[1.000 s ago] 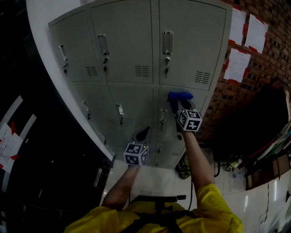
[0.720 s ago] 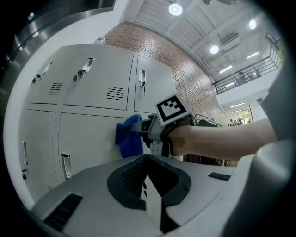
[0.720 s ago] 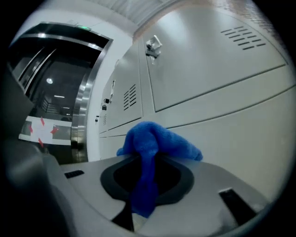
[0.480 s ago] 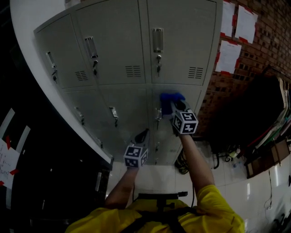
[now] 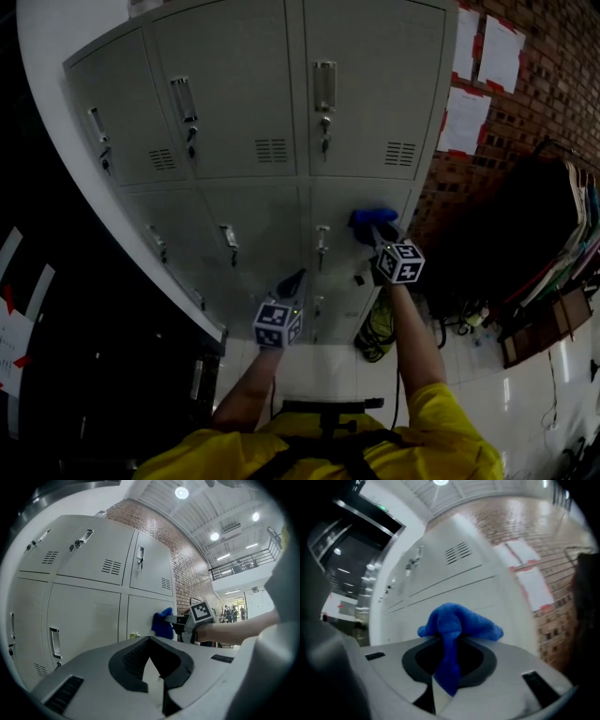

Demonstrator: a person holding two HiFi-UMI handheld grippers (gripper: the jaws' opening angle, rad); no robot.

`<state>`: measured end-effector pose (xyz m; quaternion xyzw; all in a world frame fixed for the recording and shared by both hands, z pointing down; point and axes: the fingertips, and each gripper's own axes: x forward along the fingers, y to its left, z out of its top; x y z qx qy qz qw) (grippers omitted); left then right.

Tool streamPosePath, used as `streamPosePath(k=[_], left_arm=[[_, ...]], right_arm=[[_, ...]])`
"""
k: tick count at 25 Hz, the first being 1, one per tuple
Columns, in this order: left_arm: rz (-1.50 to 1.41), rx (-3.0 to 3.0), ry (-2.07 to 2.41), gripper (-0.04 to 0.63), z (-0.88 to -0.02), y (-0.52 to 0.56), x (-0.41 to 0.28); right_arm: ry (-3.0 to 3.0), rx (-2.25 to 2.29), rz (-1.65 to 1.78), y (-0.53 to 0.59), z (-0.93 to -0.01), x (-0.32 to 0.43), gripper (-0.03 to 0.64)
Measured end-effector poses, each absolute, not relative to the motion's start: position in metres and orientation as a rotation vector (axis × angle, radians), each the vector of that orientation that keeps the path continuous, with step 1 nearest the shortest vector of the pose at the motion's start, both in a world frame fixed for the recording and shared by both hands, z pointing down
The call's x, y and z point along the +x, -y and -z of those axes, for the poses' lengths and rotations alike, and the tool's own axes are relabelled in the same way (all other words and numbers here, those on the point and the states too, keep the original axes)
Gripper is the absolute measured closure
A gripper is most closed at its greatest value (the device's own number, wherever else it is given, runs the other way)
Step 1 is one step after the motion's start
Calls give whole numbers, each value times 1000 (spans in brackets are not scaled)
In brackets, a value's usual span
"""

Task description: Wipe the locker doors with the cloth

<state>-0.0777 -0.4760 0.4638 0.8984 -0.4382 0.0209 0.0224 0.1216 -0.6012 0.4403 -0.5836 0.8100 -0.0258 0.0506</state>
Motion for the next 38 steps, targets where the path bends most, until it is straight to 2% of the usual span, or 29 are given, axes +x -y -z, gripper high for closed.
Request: streamPosePath(k=[3,5,9,12,18,23,26,33,36,38], left_arm=[[-67,2767,1382,594,-468,480,-88],[-66,2755,1399,594,-466,480,-94],[-72,2741,1397,595,-467,476,-100],[-76,2737,1376,595,-473,478,-98],[-85,2746,1310,594,-485,478,-81],[-75,2764,1286,594,-485,475,-77],[-77,2745,1311,594,-488,477,-85],[-69,2692,1401,595,-485,472,-113],[-54,2676,1429,594,-482,468,-124],[-52,2671,1437,595,-483,469,-128]], right_arm=[[-2652,-1693,-41,618,-449,26,543],[-2680,-1617,0,626,-451,-23,543],[-2670,-1578,40,625,-450,-50,543],[-2613,-1659,3,612,-446,-1,543],[-2352,-2050,196,589,-514,191,543],[-2339,-2013,294,597,-558,215,543],[-2416,-1831,283,597,-549,169,543],[-2711,-1428,207,621,-522,-32,543],[-2722,-1451,210,625,-525,-58,543],[-2705,-1475,184,619,-523,-48,543]])
